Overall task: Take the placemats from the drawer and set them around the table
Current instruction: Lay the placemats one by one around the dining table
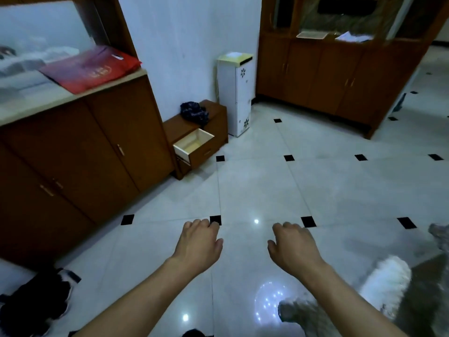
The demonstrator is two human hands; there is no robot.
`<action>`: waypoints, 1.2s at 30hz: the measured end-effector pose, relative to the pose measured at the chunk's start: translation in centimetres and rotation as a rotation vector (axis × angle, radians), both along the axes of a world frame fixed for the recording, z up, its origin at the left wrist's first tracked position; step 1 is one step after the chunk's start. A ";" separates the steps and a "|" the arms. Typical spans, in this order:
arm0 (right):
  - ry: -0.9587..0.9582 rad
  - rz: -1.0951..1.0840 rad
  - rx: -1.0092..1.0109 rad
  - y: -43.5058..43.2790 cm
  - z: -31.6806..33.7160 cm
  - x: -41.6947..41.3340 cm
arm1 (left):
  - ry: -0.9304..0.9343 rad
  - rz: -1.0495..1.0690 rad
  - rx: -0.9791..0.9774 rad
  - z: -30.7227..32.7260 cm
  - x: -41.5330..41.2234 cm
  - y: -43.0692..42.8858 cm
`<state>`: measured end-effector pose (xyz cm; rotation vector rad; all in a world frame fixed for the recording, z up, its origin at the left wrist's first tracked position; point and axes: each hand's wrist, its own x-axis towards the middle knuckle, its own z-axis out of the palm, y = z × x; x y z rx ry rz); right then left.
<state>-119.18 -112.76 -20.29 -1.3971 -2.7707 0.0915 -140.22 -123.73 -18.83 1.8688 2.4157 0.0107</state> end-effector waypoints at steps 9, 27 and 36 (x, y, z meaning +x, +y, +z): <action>-0.058 -0.195 -0.002 16.5 -1.8 -6.7 | -0.016 -0.205 0.055 -1.5 -8.6 20.9; -0.007 -1.017 -0.099 37.2 -1.8 14.7 | 0.004 -0.943 -0.013 -3.0 12.5 60.3; 0.023 -1.170 -0.102 49.5 0.0 26.9 | -0.048 -1.119 0.007 -1.7 27.9 76.2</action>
